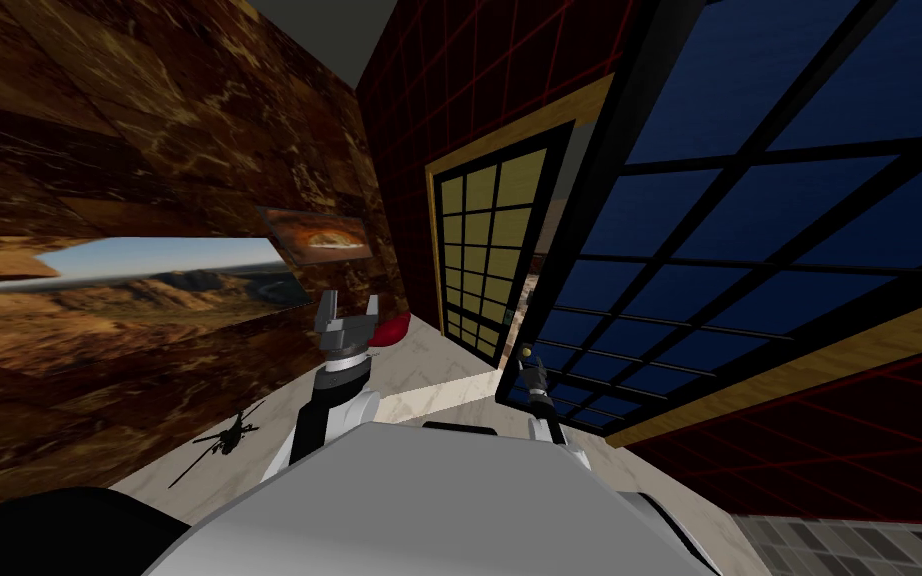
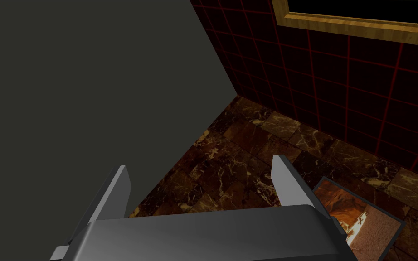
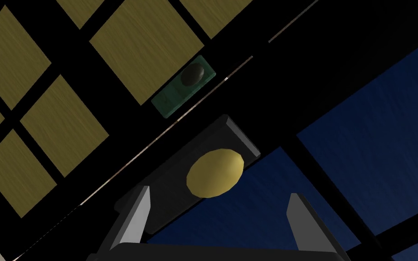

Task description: Pull the door open

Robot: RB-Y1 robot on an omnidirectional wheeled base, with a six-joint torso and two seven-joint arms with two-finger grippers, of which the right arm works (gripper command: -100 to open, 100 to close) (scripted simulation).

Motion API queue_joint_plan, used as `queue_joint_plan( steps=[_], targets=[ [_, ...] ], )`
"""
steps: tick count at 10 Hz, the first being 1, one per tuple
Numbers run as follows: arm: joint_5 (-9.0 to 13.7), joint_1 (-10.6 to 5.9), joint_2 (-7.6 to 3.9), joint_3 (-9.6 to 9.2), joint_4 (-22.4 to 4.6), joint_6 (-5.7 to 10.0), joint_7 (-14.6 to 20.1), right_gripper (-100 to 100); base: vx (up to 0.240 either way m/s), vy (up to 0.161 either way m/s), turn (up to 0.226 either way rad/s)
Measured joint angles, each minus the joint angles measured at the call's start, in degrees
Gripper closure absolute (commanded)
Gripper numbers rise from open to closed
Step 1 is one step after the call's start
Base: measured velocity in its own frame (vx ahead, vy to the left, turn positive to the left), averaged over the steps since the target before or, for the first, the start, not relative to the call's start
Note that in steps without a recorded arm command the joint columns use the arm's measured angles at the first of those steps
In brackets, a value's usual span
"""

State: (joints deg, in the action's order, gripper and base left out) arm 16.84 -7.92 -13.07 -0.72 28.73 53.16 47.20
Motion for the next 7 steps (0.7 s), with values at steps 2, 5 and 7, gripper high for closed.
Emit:
queue_joint_plan(
  steps=[2,5,7],
  targets=[
    [1.19,-0.22,0.25,-0.52,0.14,-0.30,3.12,-100,-0.070,-0.023,0.039],
    [2.34,-0.48,0.52,-1.01,0.26,-0.60,7.11,-100,-0.054,-0.020,0.032],
    [3.53,-0.81,0.76,-1.54,0.18,-0.78,10.28,-100,-0.070,-0.028,0.037]
  ],
)
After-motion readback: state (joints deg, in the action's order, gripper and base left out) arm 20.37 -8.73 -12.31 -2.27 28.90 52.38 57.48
